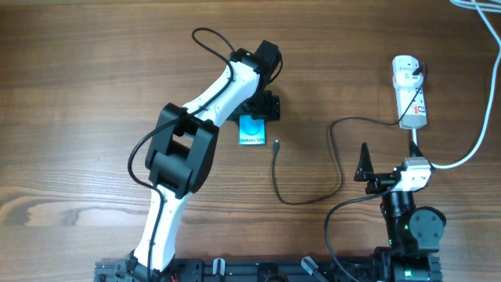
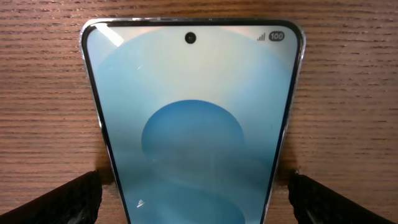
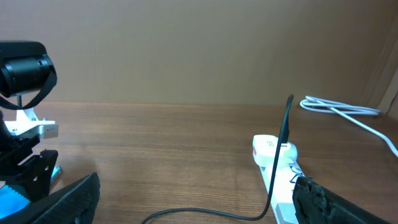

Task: Plug charger to phone and switch on socket
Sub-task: 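Close the left gripper on the phone's top end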

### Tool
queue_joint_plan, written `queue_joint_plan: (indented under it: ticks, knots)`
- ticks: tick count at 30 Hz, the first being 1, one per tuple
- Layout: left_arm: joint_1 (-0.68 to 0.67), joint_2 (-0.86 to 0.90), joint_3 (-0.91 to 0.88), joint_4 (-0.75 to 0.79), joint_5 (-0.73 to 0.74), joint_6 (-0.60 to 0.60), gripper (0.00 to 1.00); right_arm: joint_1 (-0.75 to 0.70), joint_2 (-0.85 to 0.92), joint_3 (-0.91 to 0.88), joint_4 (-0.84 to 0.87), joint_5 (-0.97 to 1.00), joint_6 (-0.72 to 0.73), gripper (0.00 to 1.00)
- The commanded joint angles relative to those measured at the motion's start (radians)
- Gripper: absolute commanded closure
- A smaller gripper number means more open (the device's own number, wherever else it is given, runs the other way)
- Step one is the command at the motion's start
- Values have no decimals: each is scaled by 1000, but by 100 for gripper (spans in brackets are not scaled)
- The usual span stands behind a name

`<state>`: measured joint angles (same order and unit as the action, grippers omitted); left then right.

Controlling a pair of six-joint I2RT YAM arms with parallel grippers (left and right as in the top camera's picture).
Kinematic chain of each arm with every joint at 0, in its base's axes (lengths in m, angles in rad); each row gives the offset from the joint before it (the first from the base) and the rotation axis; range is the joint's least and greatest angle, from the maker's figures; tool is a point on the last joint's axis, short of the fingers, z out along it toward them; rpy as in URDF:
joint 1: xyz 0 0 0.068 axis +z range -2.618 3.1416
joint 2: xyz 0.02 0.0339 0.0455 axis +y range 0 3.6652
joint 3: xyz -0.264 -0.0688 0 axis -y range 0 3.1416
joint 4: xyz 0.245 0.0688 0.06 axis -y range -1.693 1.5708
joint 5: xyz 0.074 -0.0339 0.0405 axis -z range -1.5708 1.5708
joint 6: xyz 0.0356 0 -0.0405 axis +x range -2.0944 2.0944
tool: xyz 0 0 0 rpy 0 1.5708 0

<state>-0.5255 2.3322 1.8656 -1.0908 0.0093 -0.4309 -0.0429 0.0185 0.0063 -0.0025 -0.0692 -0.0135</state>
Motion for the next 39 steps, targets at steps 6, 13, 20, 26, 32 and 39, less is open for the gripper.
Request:
queue_joint_plan:
  ticks: [6,13,20,26,32,39]
  knots:
    - [8,21,-16,7,9,12,0,-2,-5,-1,3,16,-12,0]
    - [9,21,-16,11,35,12,0,-2,-5,-1,3,16,-12,0]
    - [9,21,-16,11,34,12,0,-2,-5,-1,3,16,-12,0]
    - [9,21,-16,11,34,13,0,-2,-5,-1,3,16,-12,0]
    - [9,21,-16,12,34,13,0,-2,-5,-1,3,16,-13,0]
    - [9,21,-16,12,34,13,0,-2,-5,-1,3,16,-12,0]
